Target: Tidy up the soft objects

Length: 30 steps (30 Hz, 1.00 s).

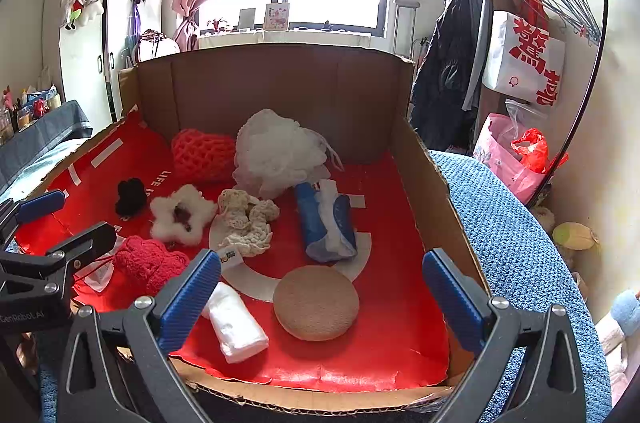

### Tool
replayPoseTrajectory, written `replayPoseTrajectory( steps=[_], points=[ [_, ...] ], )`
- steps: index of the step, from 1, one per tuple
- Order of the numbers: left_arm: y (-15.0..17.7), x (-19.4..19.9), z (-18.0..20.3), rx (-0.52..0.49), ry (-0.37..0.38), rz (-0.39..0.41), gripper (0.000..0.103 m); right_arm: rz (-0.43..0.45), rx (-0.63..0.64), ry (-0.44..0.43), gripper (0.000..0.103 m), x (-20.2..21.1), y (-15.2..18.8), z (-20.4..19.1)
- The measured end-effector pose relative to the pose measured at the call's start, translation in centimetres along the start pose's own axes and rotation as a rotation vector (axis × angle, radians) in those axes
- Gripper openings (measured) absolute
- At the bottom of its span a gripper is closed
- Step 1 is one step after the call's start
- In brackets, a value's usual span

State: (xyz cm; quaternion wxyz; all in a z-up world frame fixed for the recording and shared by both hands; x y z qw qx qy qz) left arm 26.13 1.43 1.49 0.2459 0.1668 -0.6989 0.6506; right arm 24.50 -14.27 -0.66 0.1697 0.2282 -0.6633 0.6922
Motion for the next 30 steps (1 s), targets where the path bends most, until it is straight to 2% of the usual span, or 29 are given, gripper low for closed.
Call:
replayPoseTrajectory(
  steps=[18, 30],
  points=[
    [0.0, -0.2, 0.0, 0.001, 0.006, -0.007, 0.103, 0.000, 0.001, 0.001, 0.103, 0.0, 0.0, -0.1],
    [-0.6, 1.7, -0.3, 0.027, 0.011, 0.037, 0.103, 0.005, -0.020, -0.028, 0.103, 1.2, -0.2, 0.6]
  ],
)
Point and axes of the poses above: each gripper's, at about its wrist camera, not at the fingertips, and x roughly against the way its jaws point, z to its right, y to its underside, the point moved 9 cm from there along -x, roughly the way its jaws point, and after that the axes turned 3 degrees about -x, right-handed, at the moved point
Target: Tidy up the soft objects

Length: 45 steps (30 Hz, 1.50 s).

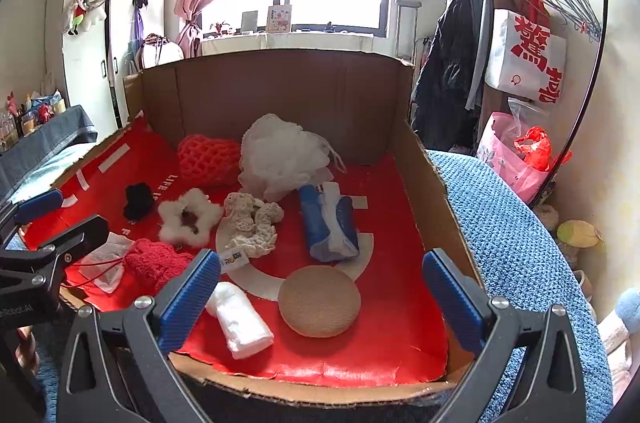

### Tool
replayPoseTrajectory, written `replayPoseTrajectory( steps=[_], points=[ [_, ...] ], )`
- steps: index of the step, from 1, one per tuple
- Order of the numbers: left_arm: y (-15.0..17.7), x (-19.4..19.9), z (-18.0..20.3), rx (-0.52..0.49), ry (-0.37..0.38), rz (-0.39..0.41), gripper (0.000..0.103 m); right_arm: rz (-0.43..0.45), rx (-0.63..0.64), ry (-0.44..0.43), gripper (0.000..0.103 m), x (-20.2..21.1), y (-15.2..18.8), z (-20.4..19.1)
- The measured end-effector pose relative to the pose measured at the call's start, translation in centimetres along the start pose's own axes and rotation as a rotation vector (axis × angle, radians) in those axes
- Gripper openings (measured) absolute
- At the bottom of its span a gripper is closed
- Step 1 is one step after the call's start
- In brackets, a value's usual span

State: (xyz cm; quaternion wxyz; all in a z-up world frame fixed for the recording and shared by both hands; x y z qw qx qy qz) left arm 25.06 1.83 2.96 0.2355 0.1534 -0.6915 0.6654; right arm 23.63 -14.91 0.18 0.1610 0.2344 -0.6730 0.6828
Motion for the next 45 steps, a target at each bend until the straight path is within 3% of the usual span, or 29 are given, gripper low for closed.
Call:
replayPoseTrajectory(
  steps=[6, 12, 18, 24, 29, 45],
  points=[
    [-0.5, 4.2, 0.6, 0.009, 0.036, 0.034, 0.103, 0.021, -0.003, -0.027, 0.103, 4.4, -0.4, -0.2],
    [2.2, 6.6, 1.3, 0.024, 0.044, -0.056, 0.103, -0.019, 0.002, -0.030, 0.103, 7.5, 2.1, -0.8],
    [7.4, 5.7, 1.7, 0.063, 0.044, -0.217, 0.103, -0.209, -0.013, 0.000, 0.103, 6.0, 7.7, -0.2],
    [11.0, 4.1, 2.4, 0.055, 0.017, -0.332, 0.103, -0.332, -0.031, 0.028, 0.103, 4.4, 11.3, 0.4],
    [11.7, 4.0, 2.3, 0.027, -0.041, -0.358, 0.103, -0.338, -0.057, 0.041, 0.103, 4.2, 11.7, 0.9],
    [11.6, 3.1, 2.0, 0.023, -0.038, -0.359, 0.103, -0.337, -0.069, 0.033, 0.103, 3.9, 11.6, 1.0]
  ],
)
Point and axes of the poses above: each gripper's, at about its wrist camera, not at the fingertips, and x roughly against the way its jaws point, z to its right, y to its underside, the point moved 9 cm from there along -x, roughly the way its jaws point, and after that the axes turned 3 degrees about -x, right-handed, at the moved point
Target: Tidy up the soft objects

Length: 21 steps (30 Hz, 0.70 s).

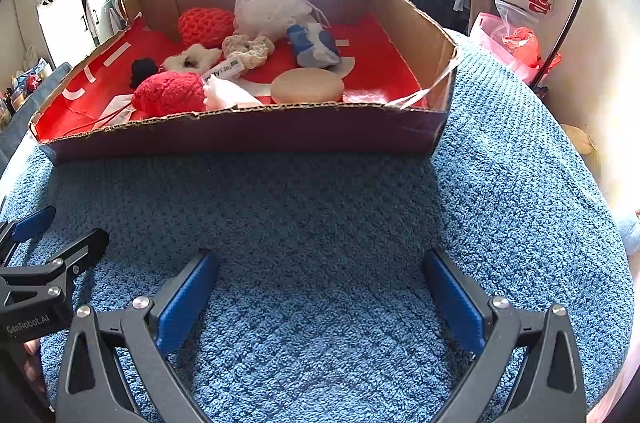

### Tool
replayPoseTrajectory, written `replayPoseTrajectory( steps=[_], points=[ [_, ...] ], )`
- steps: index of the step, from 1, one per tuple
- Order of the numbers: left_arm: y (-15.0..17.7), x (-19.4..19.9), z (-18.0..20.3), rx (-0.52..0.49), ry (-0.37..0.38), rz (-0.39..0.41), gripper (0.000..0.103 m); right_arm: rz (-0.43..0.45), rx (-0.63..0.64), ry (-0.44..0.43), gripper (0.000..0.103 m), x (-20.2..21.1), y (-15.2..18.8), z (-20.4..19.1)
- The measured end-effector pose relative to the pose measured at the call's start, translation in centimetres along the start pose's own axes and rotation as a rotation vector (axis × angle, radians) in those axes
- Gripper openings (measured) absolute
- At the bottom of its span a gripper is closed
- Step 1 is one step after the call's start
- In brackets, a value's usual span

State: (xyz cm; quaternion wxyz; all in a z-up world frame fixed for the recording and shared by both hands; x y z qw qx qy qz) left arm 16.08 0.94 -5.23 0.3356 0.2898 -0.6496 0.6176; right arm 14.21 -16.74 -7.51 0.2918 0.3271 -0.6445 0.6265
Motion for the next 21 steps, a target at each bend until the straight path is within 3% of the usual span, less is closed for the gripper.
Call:
replayPoseTrajectory(
  steps=[21],
  points=[
    [-0.08, -0.28, -0.12, -0.001, 0.006, 0.002, 0.103, 0.003, -0.002, -0.007, 0.103, -0.06, -0.05, 0.07]
  ],
)
Point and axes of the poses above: each gripper's, at about its wrist camera, not at the fingertips, and x roughly against the way its jaws point, z to its right, y to its underside, the point moved 9 cm from there along -x, roughly the way its jaws point, and after that the axes turned 3 degrees about -x, right-handed, at the moved point
